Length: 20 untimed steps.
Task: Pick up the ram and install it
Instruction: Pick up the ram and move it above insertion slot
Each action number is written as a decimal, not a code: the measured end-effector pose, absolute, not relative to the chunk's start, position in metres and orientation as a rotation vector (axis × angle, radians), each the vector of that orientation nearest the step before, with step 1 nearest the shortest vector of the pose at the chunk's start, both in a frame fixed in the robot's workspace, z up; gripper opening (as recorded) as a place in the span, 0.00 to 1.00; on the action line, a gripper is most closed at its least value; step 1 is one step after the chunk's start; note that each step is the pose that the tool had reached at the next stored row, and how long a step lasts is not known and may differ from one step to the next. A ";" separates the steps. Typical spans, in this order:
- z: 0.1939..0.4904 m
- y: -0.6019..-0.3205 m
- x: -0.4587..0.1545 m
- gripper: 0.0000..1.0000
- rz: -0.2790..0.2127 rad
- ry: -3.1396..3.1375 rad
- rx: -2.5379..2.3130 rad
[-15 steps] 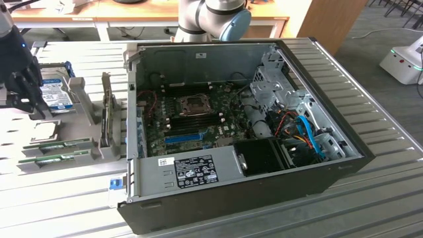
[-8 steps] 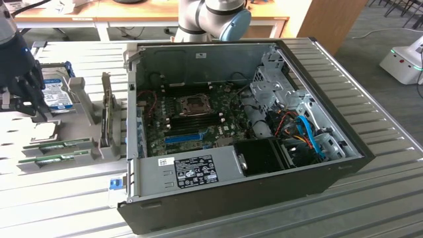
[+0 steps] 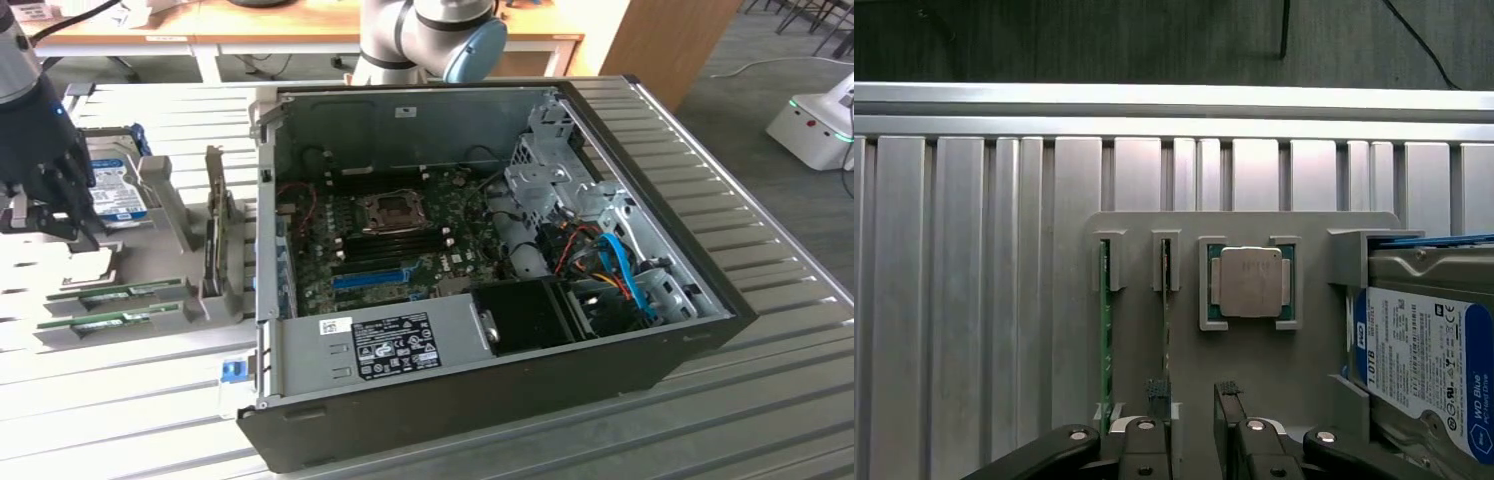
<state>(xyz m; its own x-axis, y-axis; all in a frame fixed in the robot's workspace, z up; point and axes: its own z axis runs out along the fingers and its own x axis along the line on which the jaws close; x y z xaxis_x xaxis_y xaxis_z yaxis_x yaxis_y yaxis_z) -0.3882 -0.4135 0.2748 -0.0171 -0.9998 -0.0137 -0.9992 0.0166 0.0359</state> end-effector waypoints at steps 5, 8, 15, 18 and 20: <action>0.270 -0.414 -0.388 0.31 -0.055 -2.229 2.192; 0.268 -0.414 -0.388 0.31 -0.055 -2.228 2.192; 0.266 -0.414 -0.388 0.31 -0.055 -2.229 2.192; 0.266 -0.416 -0.388 0.31 -0.056 -2.229 2.192; 0.266 -0.419 -0.388 0.31 -0.056 -2.229 2.192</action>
